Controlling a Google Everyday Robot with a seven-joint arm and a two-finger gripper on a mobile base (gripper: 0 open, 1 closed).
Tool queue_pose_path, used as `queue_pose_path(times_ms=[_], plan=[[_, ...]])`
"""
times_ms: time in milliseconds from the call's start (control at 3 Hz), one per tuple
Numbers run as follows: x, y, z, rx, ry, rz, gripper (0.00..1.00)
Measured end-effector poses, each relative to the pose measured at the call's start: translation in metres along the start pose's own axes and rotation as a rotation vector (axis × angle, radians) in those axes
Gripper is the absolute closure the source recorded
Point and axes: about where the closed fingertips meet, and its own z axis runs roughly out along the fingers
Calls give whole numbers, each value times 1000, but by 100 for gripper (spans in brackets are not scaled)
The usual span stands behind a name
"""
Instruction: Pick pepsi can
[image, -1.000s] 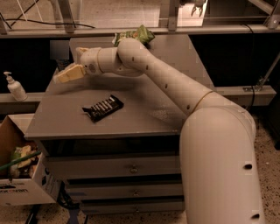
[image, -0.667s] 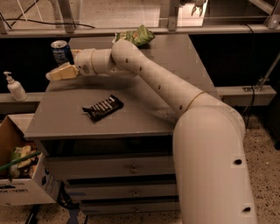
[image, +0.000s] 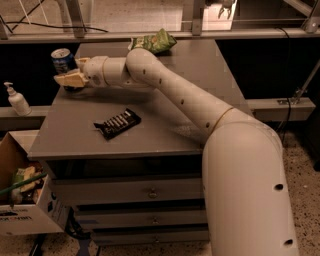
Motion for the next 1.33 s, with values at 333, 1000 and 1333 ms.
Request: queue_pose_path(times_ms=[333, 1000, 1333], plan=[[-6, 1, -7, 13, -9, -10, 88], [-52, 1, -88, 62, -18, -66, 100], [-52, 0, -91, 66, -17, -67, 100]])
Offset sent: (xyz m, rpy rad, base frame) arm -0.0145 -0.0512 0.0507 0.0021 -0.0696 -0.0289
